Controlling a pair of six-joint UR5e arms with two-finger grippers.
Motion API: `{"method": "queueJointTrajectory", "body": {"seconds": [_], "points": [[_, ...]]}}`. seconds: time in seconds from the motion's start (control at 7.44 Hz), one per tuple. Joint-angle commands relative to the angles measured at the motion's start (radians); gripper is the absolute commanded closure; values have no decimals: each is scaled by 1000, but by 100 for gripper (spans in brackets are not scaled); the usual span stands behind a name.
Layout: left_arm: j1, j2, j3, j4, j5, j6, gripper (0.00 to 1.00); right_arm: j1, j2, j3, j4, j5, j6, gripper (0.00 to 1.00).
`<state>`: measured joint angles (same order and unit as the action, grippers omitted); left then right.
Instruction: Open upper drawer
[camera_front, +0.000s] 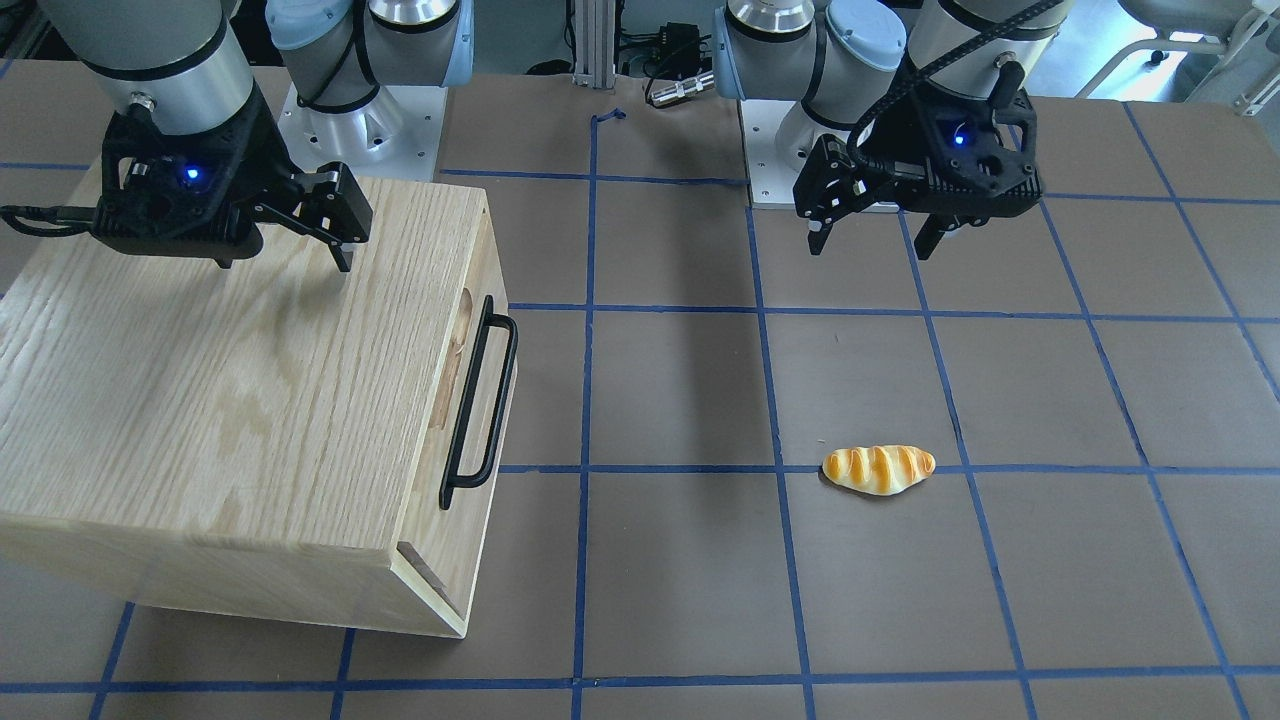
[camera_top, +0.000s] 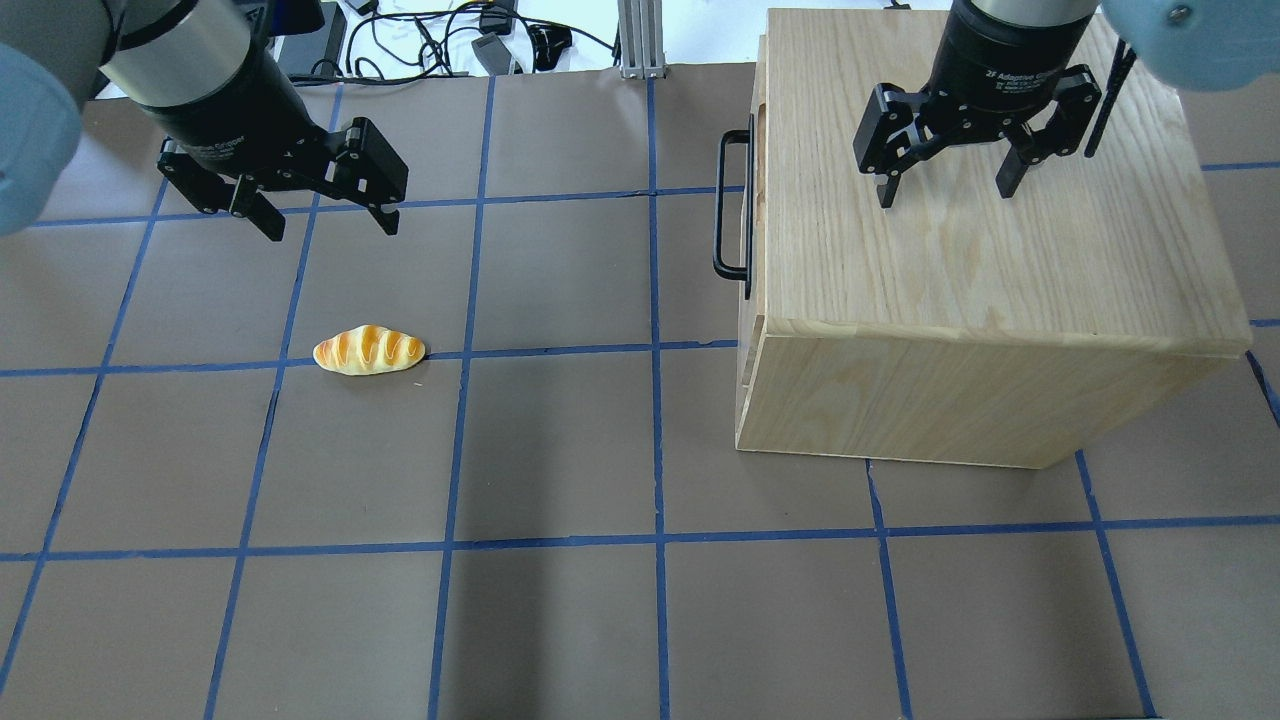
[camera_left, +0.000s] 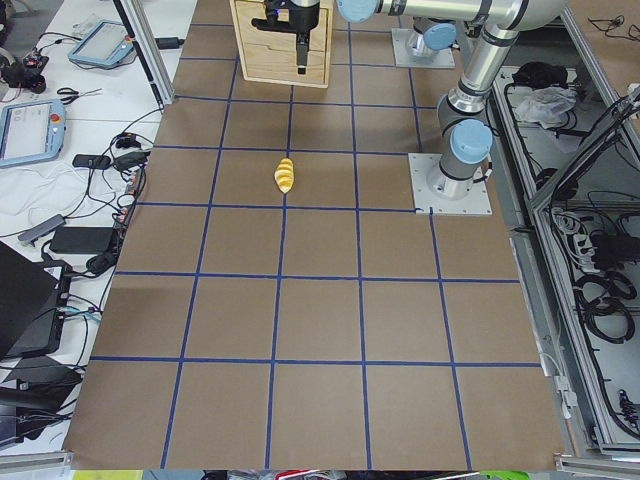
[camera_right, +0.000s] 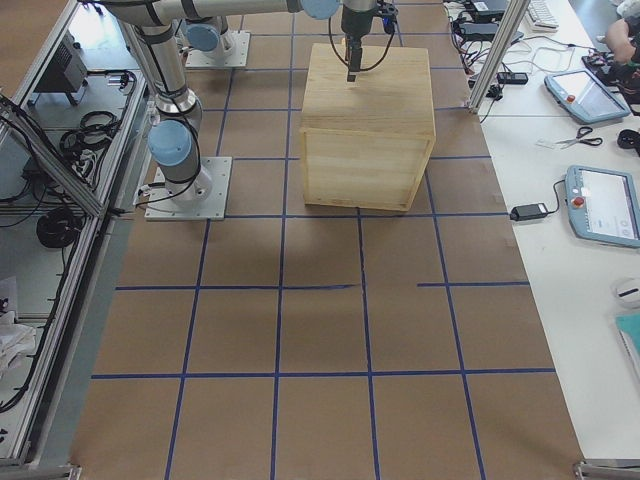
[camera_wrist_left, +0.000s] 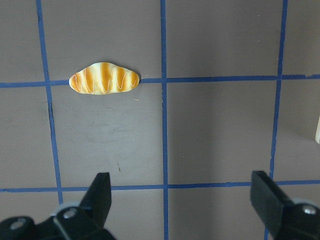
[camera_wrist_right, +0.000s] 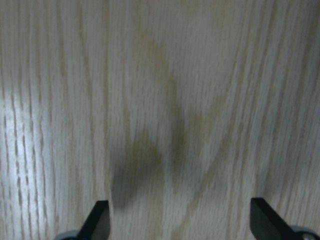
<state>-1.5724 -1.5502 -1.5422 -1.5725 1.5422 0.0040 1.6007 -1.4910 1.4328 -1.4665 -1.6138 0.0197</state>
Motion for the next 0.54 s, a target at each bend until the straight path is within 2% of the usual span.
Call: {"method": "queueJointTrajectory", "body": {"seconds": [0.0, 0.27, 0.4], "points": [[-5, -10, -7, 0, -1, -6, 0, 1, 0, 0, 0, 0, 0, 0], [-5, -7, -13, 8, -1, -5, 0, 1, 0, 1, 0, 0, 0, 0], [-5, -25, -9, 55, -23, -9, 0, 1, 0, 0, 0, 0, 0, 0]]}}
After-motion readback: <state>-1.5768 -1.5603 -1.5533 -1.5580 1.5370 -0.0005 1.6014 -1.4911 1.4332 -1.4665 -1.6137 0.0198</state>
